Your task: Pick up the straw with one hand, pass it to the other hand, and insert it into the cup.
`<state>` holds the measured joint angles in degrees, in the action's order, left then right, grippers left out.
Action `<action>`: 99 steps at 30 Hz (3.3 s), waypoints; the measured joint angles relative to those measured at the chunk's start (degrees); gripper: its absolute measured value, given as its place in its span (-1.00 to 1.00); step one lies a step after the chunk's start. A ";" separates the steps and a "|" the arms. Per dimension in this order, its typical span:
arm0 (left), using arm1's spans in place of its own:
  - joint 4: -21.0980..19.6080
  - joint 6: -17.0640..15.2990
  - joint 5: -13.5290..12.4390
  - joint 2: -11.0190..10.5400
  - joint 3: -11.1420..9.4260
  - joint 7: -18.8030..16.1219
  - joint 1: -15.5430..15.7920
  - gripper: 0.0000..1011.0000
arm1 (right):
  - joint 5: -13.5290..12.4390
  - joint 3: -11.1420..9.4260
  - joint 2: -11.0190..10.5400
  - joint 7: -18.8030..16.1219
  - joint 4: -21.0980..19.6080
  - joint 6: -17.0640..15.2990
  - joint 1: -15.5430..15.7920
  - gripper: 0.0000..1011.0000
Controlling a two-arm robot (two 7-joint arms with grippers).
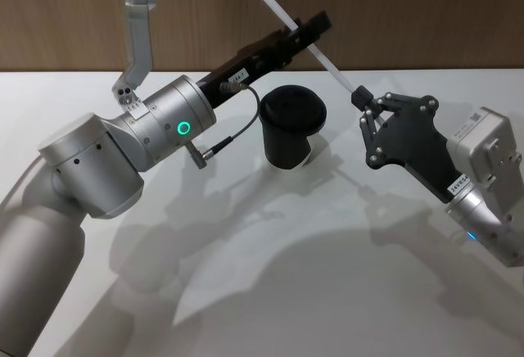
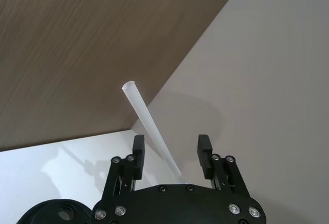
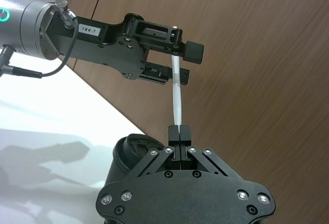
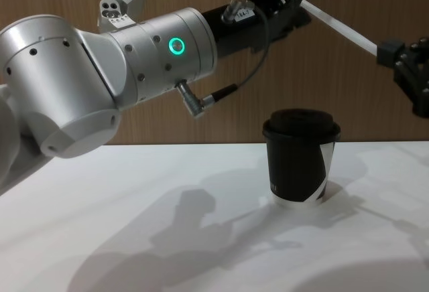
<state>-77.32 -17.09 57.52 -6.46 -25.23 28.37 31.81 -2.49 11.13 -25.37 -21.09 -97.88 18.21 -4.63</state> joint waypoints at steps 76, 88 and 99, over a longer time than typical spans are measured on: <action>-1.20 3.46 -3.95 -1.33 -1.37 -3.13 0.50 -0.97 | 0.00 0.00 0.00 -0.01 0.00 0.00 0.00 0.98; -3.27 8.20 -8.31 -2.74 -2.25 -5.72 0.91 -0.97 | 0.00 0.00 0.00 -0.01 0.00 0.00 0.00 0.98; -5.43 11.15 -12.20 -4.50 -3.31 -6.88 1.33 -0.97 | 0.00 0.00 0.00 -0.01 0.00 0.00 0.00 0.98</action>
<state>-82.75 -5.94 45.32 -10.96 -28.54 21.49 33.14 -2.49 11.13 -25.37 -21.09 -97.88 18.21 -4.63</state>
